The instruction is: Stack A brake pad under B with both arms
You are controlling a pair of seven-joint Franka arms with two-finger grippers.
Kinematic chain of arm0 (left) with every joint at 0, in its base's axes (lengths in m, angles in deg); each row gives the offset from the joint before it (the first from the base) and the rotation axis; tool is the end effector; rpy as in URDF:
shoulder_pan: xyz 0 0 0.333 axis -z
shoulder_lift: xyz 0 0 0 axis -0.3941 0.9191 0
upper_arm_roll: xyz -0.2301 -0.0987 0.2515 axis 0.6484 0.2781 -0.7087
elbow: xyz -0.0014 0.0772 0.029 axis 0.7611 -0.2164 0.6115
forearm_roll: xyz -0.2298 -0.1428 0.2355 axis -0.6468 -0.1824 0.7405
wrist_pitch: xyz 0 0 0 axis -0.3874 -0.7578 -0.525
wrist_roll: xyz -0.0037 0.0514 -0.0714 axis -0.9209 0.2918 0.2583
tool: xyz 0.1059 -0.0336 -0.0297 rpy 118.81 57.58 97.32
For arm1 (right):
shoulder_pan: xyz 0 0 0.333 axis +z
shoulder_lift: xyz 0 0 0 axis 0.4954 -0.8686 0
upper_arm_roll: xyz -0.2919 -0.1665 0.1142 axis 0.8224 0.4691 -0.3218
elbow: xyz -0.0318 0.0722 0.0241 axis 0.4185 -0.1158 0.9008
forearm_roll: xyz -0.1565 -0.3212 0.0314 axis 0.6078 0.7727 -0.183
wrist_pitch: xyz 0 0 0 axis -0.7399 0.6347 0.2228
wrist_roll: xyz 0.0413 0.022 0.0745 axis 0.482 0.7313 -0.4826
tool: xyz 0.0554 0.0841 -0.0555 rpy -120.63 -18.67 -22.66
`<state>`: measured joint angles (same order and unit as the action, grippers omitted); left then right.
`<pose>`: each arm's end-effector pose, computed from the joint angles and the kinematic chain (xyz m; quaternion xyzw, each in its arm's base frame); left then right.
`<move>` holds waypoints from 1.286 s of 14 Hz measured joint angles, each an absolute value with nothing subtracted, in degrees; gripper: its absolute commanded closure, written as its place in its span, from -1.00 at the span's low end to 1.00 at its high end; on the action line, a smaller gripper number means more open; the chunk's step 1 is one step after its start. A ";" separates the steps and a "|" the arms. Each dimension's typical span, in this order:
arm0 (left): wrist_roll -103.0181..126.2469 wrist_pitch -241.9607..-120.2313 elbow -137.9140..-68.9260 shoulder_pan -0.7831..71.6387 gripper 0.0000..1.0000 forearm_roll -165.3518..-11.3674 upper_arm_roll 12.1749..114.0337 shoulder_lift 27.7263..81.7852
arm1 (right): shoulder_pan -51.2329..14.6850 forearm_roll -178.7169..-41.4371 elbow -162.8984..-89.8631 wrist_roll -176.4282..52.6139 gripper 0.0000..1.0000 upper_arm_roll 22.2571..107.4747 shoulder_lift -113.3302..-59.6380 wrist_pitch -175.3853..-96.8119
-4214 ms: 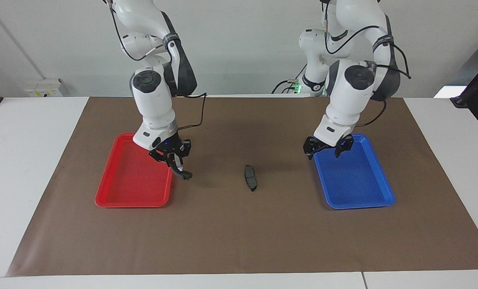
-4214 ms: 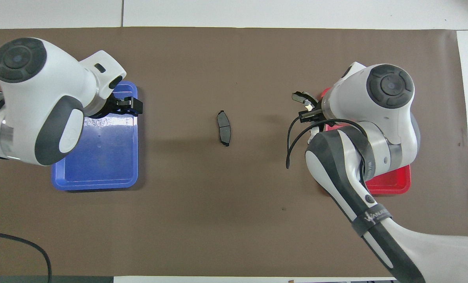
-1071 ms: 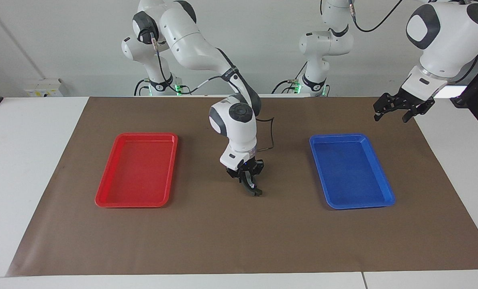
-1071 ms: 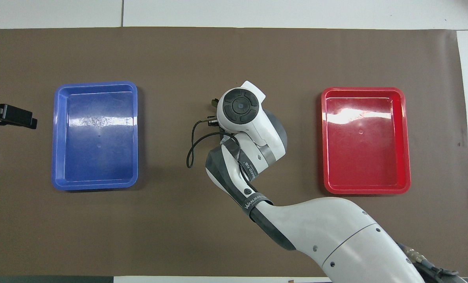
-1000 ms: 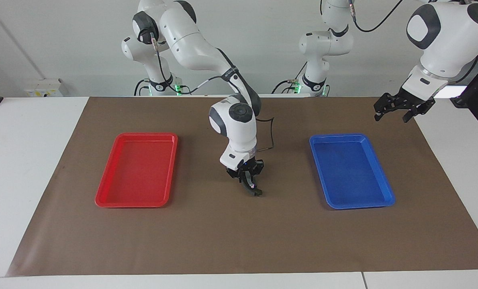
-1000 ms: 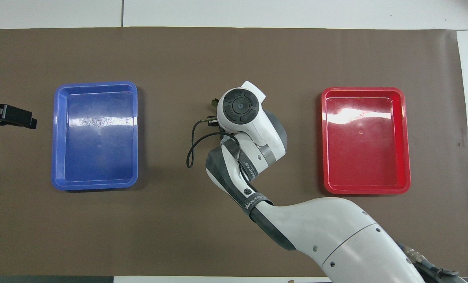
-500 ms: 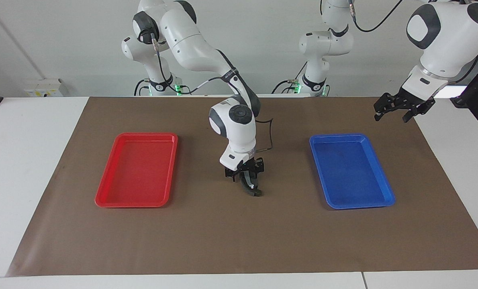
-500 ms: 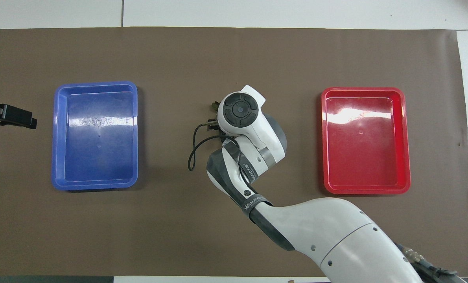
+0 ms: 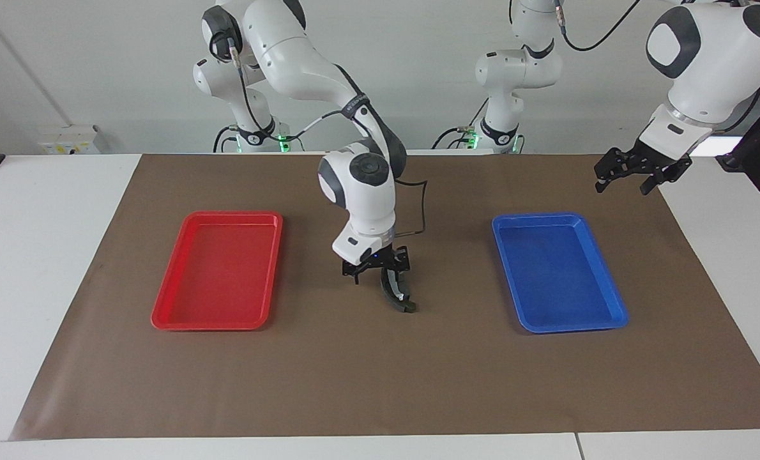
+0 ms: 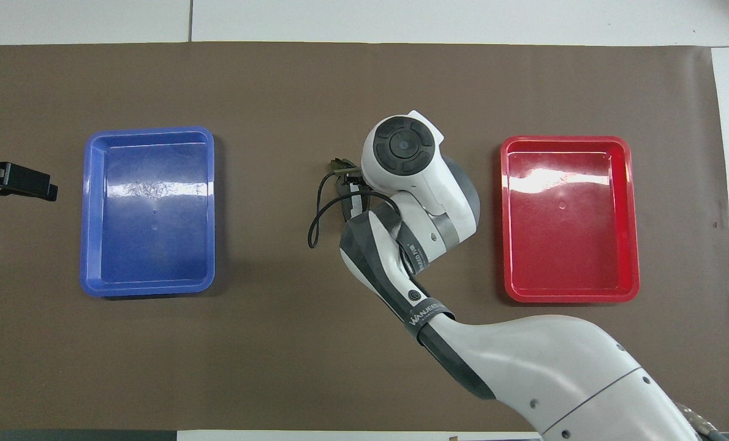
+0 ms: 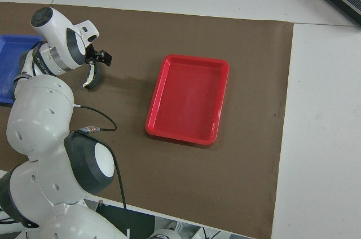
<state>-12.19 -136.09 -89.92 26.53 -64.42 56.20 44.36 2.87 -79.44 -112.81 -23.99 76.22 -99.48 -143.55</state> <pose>0.5186 0.0027 0.6213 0.9975 -0.0673 -0.0156 0.0127 0.6007 0.3347 0.4110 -0.9982 0.0069 -0.0586 0.0129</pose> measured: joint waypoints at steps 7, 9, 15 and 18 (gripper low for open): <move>-12.19 -136.09 -89.92 26.53 -0.99 -64.42 56.20 44.36 | -11.24 -79.01 -118.02 -28.86 -0.99 76.54 -82.89 -124.82; -12.19 -136.09 -89.92 26.53 -0.99 -64.42 56.20 44.36 | -14.11 -78.86 -118.76 -31.55 -0.99 76.52 -79.34 -120.91; -12.19 -136.09 -89.92 26.53 -0.99 -64.42 56.20 44.36 | -27.95 -78.71 -118.84 -43.18 -0.99 73.61 -69.62 -111.32; -12.19 -136.09 -89.92 26.53 -0.99 -64.42 56.20 44.36 | -33.94 -78.71 -115.77 -45.65 -0.99 70.78 -68.02 -105.42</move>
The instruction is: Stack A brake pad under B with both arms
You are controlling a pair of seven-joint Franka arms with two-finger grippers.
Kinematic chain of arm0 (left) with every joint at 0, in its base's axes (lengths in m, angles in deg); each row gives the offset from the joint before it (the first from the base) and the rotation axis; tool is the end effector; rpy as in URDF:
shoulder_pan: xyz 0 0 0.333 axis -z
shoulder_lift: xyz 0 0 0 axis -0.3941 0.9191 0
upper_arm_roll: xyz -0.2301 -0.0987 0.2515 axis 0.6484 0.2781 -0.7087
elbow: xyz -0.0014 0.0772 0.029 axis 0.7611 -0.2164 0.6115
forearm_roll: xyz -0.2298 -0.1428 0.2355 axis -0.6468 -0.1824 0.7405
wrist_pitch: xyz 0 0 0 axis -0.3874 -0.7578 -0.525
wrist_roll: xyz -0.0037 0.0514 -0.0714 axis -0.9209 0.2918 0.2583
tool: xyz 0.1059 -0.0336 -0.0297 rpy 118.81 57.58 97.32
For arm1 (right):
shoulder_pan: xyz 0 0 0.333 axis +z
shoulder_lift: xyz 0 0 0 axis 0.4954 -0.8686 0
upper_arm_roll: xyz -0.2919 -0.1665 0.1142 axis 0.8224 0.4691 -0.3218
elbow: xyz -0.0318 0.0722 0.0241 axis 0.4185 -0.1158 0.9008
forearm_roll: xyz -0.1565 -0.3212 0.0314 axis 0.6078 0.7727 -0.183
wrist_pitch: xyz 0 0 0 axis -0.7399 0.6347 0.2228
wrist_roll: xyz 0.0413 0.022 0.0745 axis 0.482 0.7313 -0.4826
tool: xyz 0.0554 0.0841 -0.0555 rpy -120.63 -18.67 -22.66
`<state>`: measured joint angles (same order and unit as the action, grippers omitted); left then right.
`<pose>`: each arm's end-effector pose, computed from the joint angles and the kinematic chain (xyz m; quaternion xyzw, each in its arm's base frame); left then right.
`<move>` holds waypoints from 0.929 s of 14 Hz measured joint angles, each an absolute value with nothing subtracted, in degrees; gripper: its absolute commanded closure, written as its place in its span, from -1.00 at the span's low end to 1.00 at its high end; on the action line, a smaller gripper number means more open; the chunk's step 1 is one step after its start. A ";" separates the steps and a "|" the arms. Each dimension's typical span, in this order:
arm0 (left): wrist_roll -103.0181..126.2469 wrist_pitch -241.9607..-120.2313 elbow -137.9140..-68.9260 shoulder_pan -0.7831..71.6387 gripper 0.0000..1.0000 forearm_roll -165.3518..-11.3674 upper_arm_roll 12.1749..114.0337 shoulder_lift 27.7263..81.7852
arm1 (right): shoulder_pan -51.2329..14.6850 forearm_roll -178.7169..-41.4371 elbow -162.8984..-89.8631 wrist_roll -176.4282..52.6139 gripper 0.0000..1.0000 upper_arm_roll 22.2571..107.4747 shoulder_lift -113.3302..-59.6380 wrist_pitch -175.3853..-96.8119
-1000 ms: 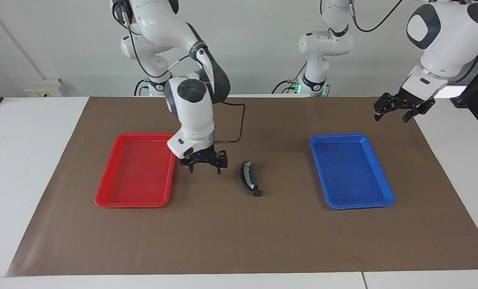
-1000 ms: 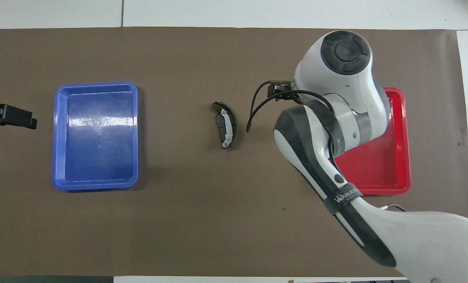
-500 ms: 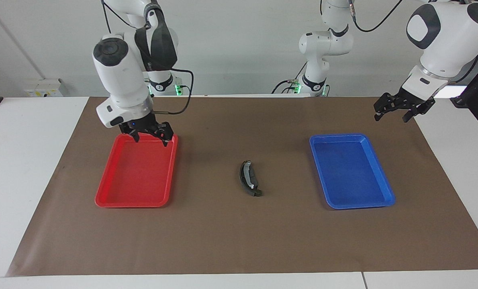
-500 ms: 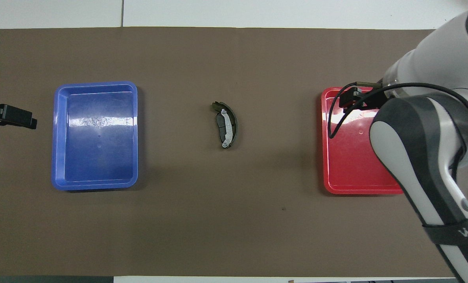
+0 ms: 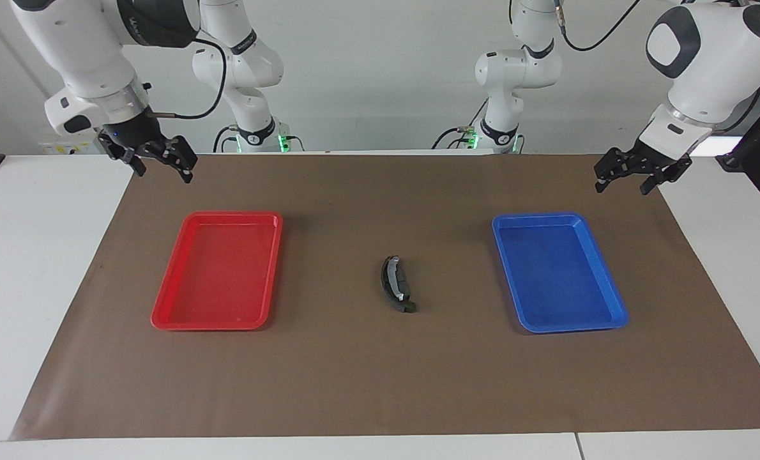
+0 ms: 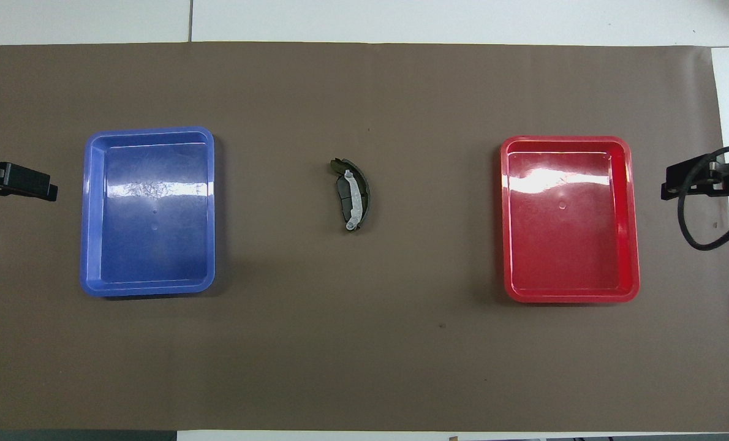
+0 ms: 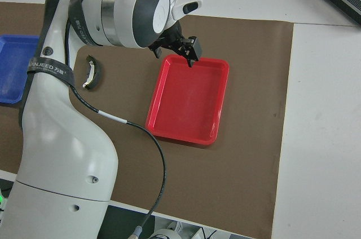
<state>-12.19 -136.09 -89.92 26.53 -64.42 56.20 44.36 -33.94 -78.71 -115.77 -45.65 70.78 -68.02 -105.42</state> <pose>0.5186 0.0027 0.6213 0.9975 -0.0673 -0.0156 0.0127 0.4919 -0.0267 0.6569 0.9949 -0.0972 -0.0267 0.0087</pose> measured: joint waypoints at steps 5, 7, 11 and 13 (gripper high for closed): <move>-12.19 -136.09 -89.92 26.53 -0.99 -64.42 56.20 44.36 | -32.56 -78.80 -112.35 -46.71 -0.99 72.49 -69.52 -103.62; -12.19 -136.09 -89.92 26.53 -0.99 -64.42 56.20 44.36 | -32.12 -78.80 -112.12 -46.71 -0.99 72.47 -69.58 -103.23; -12.19 -136.09 -89.92 26.53 -0.99 -64.42 56.20 44.36 | -31.98 -78.82 -111.81 -46.71 -0.99 72.46 -69.58 -102.63; -12.19 -136.09 -89.92 26.53 -0.99 -64.42 56.20 44.36 | -31.63 -78.82 -111.76 -46.71 -0.99 72.45 -69.58 -102.57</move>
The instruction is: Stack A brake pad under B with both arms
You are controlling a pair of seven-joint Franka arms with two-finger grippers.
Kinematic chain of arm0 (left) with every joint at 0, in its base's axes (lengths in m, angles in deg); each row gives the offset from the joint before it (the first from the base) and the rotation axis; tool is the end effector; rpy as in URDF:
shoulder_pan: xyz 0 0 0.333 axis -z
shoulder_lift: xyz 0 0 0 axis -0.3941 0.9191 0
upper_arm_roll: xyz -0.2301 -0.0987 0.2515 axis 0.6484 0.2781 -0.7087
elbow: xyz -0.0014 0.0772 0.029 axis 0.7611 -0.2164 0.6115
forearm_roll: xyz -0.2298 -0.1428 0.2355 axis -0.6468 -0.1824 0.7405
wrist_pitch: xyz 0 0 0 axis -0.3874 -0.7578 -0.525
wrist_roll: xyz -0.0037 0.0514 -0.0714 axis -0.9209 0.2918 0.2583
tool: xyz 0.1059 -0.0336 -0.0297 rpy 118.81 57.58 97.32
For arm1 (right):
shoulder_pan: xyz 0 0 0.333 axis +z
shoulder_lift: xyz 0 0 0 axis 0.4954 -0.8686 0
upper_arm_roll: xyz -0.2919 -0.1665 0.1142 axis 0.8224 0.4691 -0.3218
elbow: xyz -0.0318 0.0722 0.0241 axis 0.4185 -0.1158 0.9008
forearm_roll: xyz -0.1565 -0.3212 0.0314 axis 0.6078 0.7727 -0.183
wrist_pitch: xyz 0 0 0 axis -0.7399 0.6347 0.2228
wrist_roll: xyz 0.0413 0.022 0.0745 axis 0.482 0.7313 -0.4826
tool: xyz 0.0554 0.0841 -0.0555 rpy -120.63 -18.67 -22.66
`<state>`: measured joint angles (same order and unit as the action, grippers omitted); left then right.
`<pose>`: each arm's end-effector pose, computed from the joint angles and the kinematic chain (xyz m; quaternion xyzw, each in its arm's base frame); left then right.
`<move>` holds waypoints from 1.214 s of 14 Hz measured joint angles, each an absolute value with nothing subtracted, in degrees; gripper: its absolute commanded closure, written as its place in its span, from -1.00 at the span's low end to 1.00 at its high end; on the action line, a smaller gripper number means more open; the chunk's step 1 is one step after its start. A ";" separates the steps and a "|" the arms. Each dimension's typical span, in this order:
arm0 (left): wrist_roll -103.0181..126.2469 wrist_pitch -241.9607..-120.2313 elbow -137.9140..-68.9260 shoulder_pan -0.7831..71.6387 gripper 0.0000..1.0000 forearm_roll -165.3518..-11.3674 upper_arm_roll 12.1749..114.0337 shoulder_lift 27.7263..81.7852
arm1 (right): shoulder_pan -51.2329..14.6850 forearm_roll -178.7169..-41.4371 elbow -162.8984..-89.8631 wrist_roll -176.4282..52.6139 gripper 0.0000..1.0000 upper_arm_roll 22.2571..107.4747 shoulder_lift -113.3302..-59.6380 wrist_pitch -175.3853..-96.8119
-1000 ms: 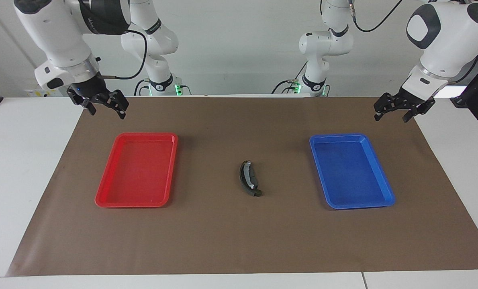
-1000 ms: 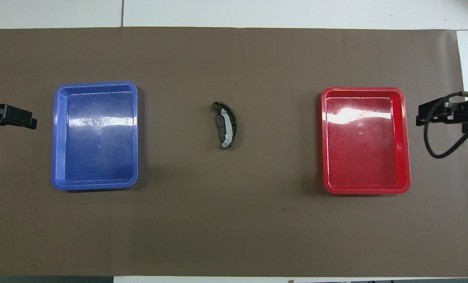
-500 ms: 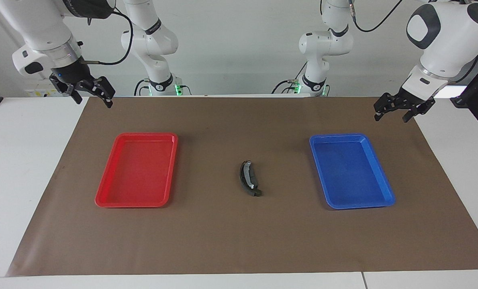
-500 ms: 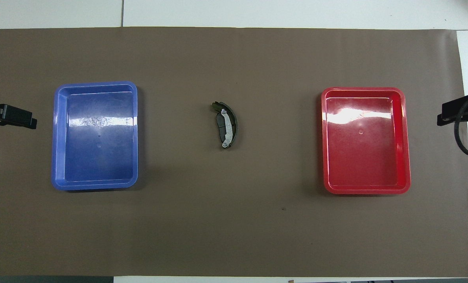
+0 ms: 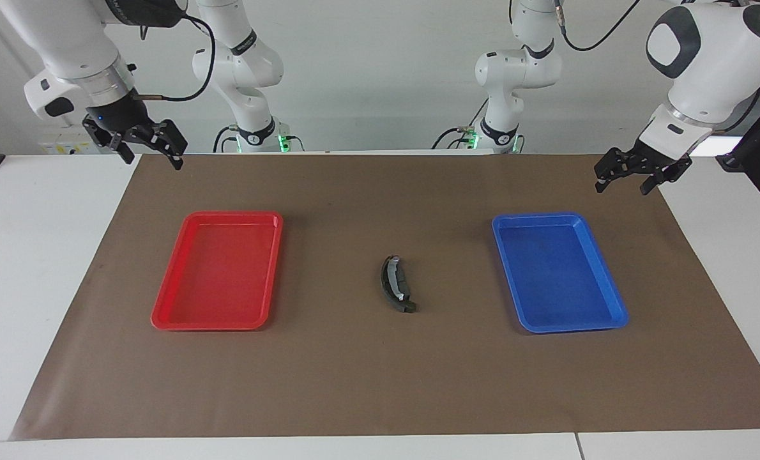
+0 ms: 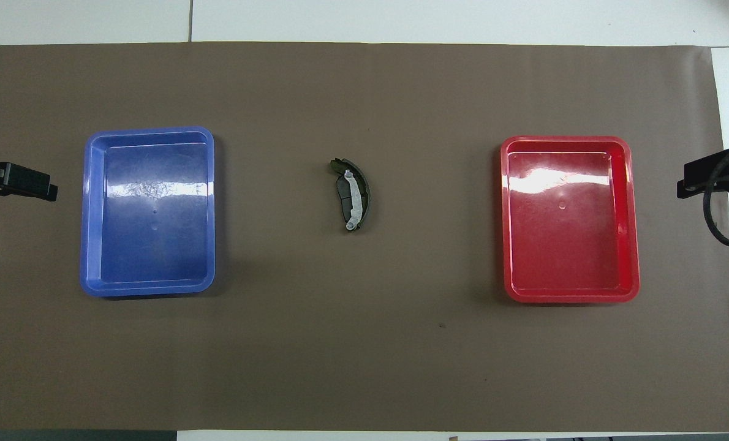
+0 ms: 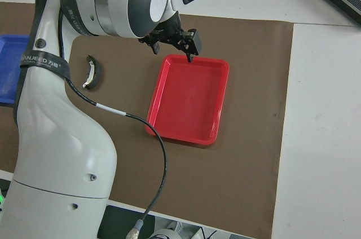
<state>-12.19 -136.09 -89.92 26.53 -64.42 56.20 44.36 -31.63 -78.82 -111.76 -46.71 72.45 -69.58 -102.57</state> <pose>0.5186 0.0027 0.6213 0.9975 -0.0673 -0.0156 0.0127 0.4972 -0.0217 0.6693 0.9961 -0.0826 -0.0303 0.0070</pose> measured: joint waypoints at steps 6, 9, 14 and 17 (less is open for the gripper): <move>-12.19 -136.09 -89.92 26.53 -0.99 -64.42 56.20 44.36 | -31.59 -78.82 -111.47 -46.71 -0.99 72.73 -67.48 -99.57; -12.19 -136.09 -89.92 26.53 -0.99 -64.42 56.20 44.36 | -31.59 -78.82 -111.64 -46.71 -0.99 72.82 -67.49 -99.93; -12.19 -136.09 -89.92 26.53 -0.99 -64.42 56.20 44.36 | -31.51 -78.81 -111.65 -47.61 -0.99 72.73 -67.49 -100.01; -12.19 -136.09 -89.92 26.53 -0.99 -64.42 56.20 44.36 | -31.16 -78.60 -111.79 -49.90 -0.99 72.52 -67.49 -100.04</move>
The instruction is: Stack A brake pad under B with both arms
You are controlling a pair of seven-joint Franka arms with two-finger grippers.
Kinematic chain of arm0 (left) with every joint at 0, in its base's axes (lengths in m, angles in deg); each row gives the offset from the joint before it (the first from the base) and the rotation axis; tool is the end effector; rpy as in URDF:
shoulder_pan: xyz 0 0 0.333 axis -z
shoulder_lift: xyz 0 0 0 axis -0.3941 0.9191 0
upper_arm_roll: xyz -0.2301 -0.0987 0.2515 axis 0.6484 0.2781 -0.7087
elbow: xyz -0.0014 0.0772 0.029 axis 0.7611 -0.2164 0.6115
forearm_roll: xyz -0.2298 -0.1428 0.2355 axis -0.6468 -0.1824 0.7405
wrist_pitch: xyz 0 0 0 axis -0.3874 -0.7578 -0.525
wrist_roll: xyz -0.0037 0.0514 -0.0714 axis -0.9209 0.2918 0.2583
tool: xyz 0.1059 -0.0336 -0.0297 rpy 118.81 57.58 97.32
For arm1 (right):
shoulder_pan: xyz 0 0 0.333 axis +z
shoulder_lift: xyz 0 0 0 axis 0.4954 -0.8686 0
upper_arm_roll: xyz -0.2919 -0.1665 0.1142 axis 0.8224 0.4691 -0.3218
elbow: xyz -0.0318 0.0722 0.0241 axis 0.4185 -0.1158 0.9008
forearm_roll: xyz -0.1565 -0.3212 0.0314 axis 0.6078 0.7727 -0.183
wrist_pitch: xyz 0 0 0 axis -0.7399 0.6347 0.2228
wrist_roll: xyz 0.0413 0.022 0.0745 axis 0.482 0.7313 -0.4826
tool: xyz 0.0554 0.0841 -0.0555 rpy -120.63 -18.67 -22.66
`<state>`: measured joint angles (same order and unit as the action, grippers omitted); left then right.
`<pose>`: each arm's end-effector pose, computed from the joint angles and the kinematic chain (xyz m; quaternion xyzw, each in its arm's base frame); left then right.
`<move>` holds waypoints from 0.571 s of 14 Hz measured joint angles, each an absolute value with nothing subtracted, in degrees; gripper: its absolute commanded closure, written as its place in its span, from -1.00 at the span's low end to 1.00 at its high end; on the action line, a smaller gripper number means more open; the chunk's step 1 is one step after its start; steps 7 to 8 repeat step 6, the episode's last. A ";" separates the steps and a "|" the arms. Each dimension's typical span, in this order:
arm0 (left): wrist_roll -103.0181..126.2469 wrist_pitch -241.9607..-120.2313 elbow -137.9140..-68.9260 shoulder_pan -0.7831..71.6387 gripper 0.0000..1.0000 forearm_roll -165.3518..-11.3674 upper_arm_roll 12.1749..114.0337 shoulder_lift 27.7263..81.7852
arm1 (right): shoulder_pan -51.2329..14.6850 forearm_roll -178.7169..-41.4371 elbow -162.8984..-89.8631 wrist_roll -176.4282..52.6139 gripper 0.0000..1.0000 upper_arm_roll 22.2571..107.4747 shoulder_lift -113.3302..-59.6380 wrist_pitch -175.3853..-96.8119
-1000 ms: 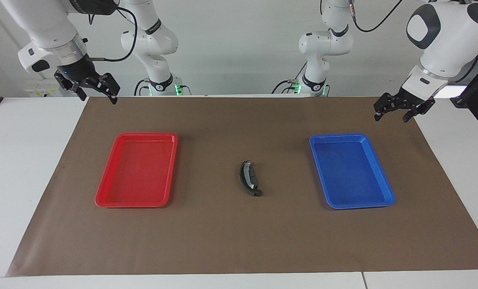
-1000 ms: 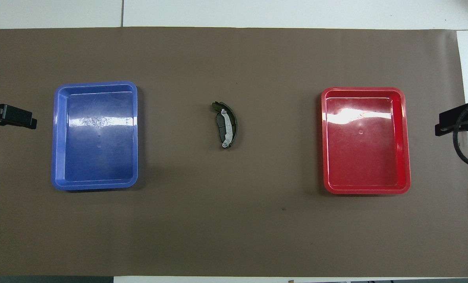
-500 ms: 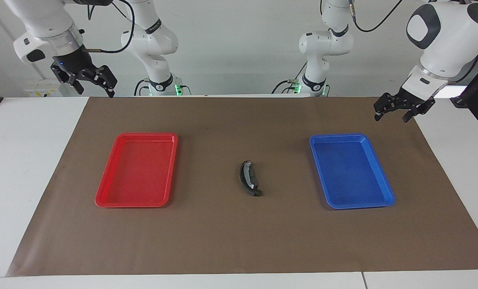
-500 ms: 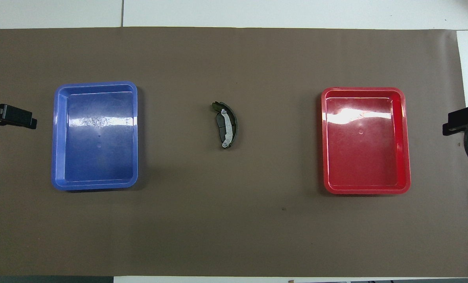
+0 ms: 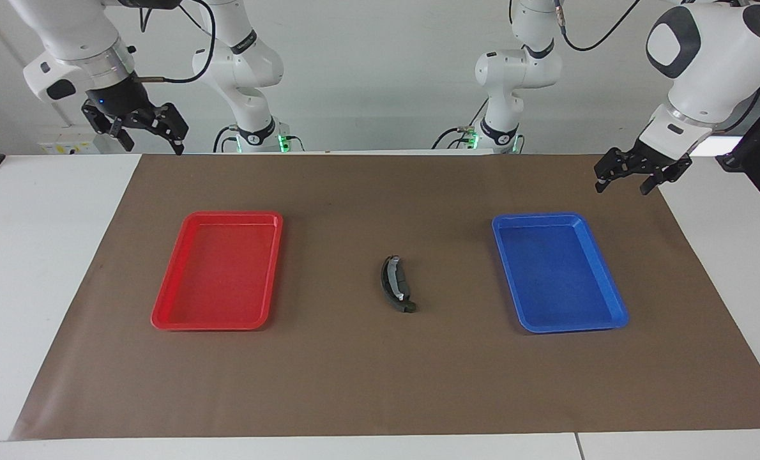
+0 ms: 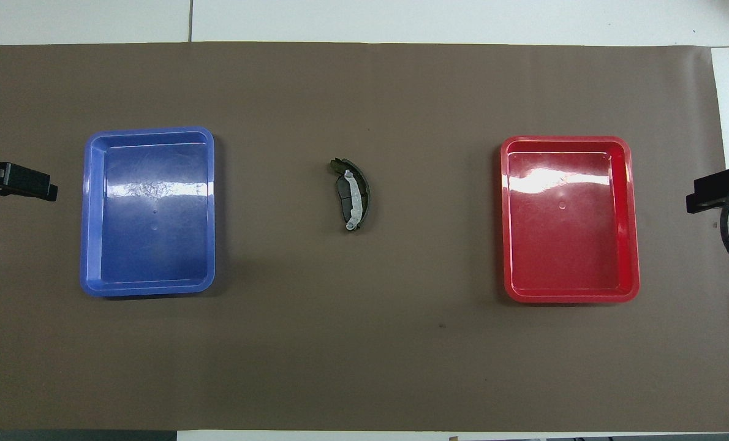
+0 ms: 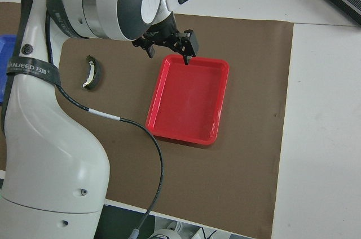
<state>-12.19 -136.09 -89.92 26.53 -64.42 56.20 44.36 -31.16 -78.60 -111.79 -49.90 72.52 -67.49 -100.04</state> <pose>0.5186 0.0027 0.6213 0.9975 -0.0673 -0.0156 0.0127 0.4794 -0.0182 0.6834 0.9980 -0.0518 -0.0345 0.0081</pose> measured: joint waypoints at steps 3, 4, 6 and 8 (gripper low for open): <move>-12.19 -136.09 -89.92 26.53 -0.99 -64.42 56.20 44.36 | -29.19 -77.52 -112.37 -50.01 -0.99 72.36 -67.48 -100.61; -12.19 -136.09 -89.92 26.53 -0.99 -64.42 56.20 44.36 | -28.81 -77.48 -112.83 -50.01 -0.99 72.32 -67.47 -101.40; -12.19 -136.09 -89.92 26.53 -0.99 -64.42 56.20 44.36 | -28.15 -77.36 -113.74 -50.01 -0.99 72.30 -67.47 -102.54; -12.19 -136.09 -89.92 26.53 -0.99 -64.42 56.20 44.36 | -28.15 -77.36 -113.74 -50.01 -0.99 72.30 -67.47 -102.54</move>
